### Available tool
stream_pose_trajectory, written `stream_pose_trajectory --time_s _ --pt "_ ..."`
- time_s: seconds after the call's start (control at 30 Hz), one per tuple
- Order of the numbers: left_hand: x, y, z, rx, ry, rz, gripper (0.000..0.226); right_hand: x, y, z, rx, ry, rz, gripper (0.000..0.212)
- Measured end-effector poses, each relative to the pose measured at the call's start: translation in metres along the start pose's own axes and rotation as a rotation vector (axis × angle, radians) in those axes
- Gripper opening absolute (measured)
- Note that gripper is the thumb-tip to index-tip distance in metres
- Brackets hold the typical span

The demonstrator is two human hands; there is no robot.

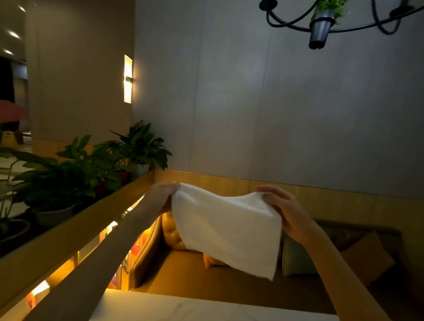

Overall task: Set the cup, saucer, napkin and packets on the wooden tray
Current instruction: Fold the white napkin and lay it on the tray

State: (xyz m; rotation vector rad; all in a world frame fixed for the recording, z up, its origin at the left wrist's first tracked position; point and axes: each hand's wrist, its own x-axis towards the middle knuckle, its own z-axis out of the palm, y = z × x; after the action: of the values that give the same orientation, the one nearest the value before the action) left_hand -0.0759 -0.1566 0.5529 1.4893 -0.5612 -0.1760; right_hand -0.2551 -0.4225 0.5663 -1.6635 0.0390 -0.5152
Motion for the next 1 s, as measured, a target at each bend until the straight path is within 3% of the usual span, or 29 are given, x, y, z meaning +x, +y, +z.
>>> stream_pose_trajectory --time_s 0.17,0.27,0.47,0.67,0.77,0.83,0.9,1.0 --pt "0.005 0.008 0.003 0.137 0.053 0.099 0.028 -0.001 -0.003 -0.010 0.069 -0.159 -0.024 0.033" --pt "0.005 0.008 0.010 0.156 0.015 0.102 0.023 -0.004 0.003 -0.005 0.007 -0.054 -0.057 0.030" --pt "0.007 0.013 0.024 0.191 0.022 0.199 0.020 -0.010 0.008 -0.001 0.113 0.072 -0.110 0.036" --pt "0.003 0.024 0.031 0.221 0.064 0.353 0.029 -0.008 0.000 0.001 -0.362 0.247 -0.276 0.012" --pt "-0.001 0.024 0.034 0.211 0.079 0.346 0.028 -0.009 -0.005 0.000 -0.452 0.246 -0.380 0.010" --pt "-0.006 0.023 0.038 0.237 0.056 0.338 0.026 -0.011 -0.009 0.003 -0.604 0.206 -0.461 0.003" --pt "-0.013 0.020 0.046 0.280 0.017 0.337 0.028 -0.010 -0.012 0.011 -0.852 0.111 -0.512 0.009" --pt "-0.024 0.016 0.061 0.327 -0.040 0.339 0.028 -0.005 -0.018 0.031 -0.985 -0.103 -0.522 0.018"
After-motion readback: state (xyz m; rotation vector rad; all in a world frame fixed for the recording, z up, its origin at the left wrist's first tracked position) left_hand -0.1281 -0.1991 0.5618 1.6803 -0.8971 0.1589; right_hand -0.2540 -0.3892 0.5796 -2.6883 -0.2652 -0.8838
